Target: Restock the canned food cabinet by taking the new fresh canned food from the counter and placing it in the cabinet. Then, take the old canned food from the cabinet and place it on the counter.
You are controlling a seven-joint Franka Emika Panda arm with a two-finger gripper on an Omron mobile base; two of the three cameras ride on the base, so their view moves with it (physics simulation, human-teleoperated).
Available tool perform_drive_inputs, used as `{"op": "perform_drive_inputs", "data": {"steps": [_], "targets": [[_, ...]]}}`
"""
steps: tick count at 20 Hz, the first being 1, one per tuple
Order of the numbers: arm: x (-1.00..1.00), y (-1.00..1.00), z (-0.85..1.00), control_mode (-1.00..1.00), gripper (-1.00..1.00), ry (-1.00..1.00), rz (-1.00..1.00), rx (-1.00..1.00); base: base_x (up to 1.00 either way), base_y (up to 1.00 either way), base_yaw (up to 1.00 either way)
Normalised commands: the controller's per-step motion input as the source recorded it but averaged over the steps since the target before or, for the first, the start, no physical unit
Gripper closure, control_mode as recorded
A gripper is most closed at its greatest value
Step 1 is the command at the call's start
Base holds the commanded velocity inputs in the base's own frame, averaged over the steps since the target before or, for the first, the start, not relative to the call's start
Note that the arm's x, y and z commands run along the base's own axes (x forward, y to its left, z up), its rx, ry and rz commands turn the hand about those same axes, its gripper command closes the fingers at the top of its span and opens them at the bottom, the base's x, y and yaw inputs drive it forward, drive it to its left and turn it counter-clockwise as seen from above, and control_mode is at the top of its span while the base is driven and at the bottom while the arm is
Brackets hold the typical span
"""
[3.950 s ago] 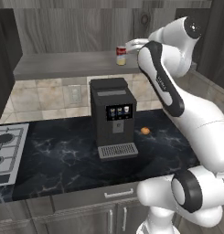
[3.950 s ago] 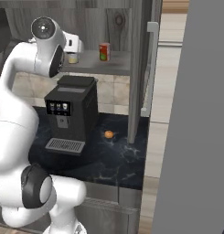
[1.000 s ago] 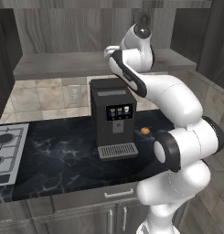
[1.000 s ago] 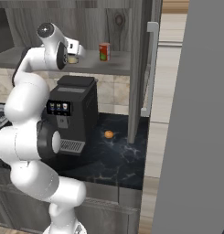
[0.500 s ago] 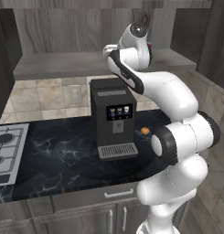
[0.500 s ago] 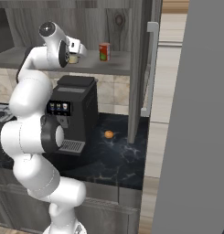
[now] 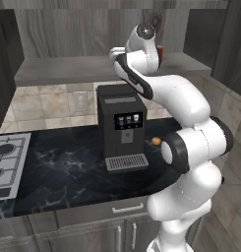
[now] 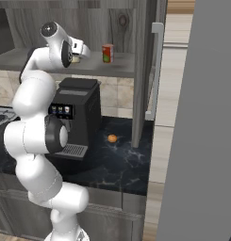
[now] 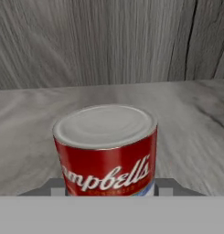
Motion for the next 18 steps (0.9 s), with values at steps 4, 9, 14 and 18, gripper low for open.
{"op": "perform_drive_inputs", "data": {"steps": [4, 9, 14, 18], "targets": [[0.0, 0.0, 0.0, -1.0, 1.0, 0.0, 0.0, 0.0, 0.0, 0.0, 0.0], [-0.47, -0.02, 0.03, -1.0, 1.0, -0.07, 0.0, 0.0, 0.0, 0.0, 0.0], [-1.0, -0.1, 0.31, -1.0, 1.0, -0.24, 0.01, 0.01, 0.0, 0.0, 0.0], [-1.0, -0.05, 0.41, -1.0, 1.0, -0.23, 0.06, 0.0, 0.0, 0.0, 0.0]]}}
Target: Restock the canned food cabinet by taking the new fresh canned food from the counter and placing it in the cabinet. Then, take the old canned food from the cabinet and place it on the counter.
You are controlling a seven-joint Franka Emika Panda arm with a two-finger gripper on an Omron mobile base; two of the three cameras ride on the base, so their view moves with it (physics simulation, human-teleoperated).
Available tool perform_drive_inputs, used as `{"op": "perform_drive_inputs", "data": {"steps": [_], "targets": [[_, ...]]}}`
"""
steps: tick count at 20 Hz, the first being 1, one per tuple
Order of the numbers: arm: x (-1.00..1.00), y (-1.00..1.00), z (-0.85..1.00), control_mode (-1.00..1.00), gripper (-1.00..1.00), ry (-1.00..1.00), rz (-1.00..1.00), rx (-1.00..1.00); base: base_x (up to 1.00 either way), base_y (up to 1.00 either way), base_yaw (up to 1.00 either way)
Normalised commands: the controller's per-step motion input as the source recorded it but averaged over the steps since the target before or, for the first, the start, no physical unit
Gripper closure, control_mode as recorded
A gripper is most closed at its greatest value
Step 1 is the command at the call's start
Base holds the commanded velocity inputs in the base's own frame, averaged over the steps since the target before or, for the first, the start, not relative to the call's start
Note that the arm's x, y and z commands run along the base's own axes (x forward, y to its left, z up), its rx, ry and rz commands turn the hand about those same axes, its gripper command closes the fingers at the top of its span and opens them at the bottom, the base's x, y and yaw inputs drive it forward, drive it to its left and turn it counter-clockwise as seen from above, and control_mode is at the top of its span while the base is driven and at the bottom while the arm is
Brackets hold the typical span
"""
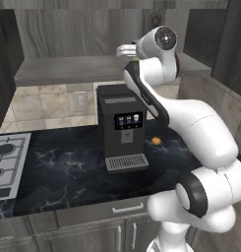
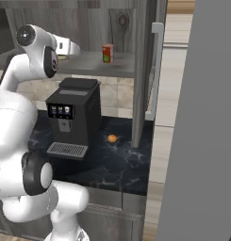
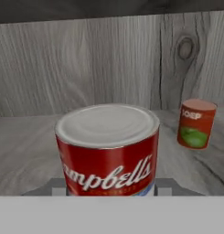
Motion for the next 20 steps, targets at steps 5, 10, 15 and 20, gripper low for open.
{"op": "perform_drive_inputs", "data": {"steps": [5, 10, 15, 20], "targets": [[-1.0, -0.02, 0.06, -1.0, 1.0, -0.1, 0.14, 0.0, 0.0, 0.0, 0.0], [-1.0, 0.0, -0.02, -1.0, 1.0, 0.01, 0.23, -0.02, 0.0, 0.0, 0.0], [-1.0, 0.19, -0.3, -1.0, 1.0, 0.16, 0.3, -0.13, 0.0, 0.0, 0.0], [-1.0, 0.81, -0.86, -1.0, 1.0, 0.33, 0.36, -0.29, 0.0, 0.0, 0.0]]}}
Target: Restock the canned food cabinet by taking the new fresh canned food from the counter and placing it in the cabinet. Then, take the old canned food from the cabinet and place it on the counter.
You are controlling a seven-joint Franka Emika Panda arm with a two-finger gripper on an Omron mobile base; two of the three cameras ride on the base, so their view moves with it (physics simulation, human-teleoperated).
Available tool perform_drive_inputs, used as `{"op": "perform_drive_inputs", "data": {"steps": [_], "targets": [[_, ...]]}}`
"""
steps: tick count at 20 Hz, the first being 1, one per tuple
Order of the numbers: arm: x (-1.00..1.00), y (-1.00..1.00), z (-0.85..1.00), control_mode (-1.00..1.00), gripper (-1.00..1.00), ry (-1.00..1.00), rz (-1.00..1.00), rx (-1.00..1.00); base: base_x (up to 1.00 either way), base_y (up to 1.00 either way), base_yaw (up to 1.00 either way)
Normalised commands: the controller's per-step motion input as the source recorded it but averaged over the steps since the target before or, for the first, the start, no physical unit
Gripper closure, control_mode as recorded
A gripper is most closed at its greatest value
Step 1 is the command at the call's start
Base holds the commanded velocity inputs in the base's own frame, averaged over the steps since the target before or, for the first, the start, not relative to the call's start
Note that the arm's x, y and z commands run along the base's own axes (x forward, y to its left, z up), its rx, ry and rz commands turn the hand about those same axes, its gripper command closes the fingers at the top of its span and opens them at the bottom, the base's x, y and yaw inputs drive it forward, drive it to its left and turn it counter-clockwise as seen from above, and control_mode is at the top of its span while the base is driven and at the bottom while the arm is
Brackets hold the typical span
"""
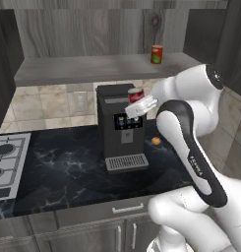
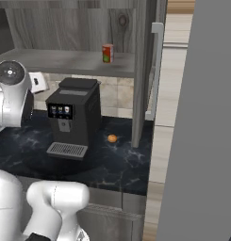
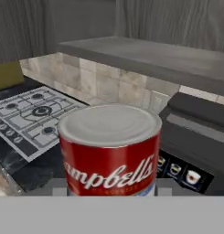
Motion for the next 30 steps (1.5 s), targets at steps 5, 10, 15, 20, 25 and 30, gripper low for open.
{"op": "perform_drive_inputs", "data": {"steps": [5, 10, 15, 20, 25, 30], "targets": [[-0.92, 1.0, -1.0, -1.0, 1.0, 0.36, 0.31, -0.27, 0.0, 0.0, 0.0], [-0.3, 1.0, -1.0, -1.0, 1.0, 0.23, 0.11, 0.01, 0.0, 0.0, 0.0], [0.13, 0.72, -0.99, -1.0, 1.0, 0.04, -0.1, 0.26, 0.0, 0.0, 0.0], [0.62, 0.4, -0.7, -1.0, 1.0, 0.0, -0.24, 0.05, 0.0, 0.0, 0.0], [0.69, 0.38, -0.4, -1.0, 1.0, 0.0, -0.24, 0.0, 0.0, 0.0, 0.0], [0.34, 0.28, -0.14, -1.0, 1.0, 0.0, -0.14, 0.0, 0.0, 0.0, 0.0]]}}
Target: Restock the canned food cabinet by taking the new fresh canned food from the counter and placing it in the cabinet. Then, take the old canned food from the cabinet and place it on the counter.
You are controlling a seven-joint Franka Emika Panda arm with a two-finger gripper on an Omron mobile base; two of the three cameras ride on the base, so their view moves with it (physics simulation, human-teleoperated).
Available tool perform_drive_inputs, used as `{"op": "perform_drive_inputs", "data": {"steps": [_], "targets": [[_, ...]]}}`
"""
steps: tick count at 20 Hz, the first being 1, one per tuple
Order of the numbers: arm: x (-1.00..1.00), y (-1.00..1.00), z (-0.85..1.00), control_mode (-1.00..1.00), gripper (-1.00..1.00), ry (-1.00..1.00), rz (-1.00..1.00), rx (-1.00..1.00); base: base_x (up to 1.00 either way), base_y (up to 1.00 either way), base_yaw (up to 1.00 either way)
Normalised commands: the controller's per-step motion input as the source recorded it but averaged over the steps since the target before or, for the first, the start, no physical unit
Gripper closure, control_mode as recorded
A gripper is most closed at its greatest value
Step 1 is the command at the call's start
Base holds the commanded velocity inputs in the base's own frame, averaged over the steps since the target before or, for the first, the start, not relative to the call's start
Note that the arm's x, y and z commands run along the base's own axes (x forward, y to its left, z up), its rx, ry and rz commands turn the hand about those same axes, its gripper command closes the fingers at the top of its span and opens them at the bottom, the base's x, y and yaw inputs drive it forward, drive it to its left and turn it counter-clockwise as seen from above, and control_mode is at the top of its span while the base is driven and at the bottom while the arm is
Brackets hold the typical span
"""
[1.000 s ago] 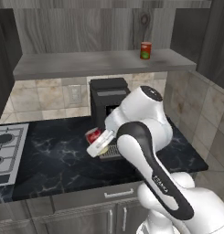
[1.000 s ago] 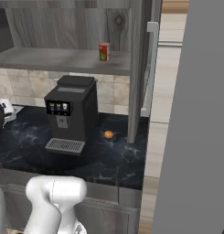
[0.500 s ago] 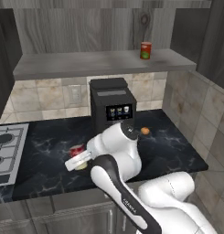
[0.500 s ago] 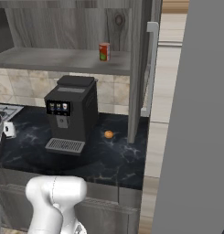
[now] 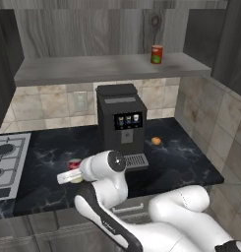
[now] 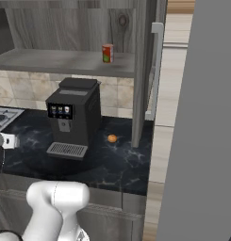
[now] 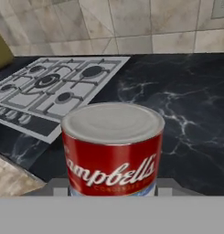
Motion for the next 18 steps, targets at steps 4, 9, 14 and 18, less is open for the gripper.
{"op": "perform_drive_inputs", "data": {"steps": [4, 9, 14, 18], "targets": [[0.33, 0.09, -0.23, -1.0, 1.0, 0.0, -0.09, 0.0, 0.0, 0.0, 0.0], [0.54, 0.05, -0.33, -1.0, 1.0, 0.0, -0.08, 0.0, 0.0, 0.0, 0.0], [0.52, 0.02, -0.28, -1.0, -1.0, 0.0, -0.07, 0.0, 0.0, 0.0, 0.0], [0.21, 0.03, 0.0, -1.0, -1.0, 0.04, 0.0, 0.0, 0.0, 0.0, 0.0]]}}
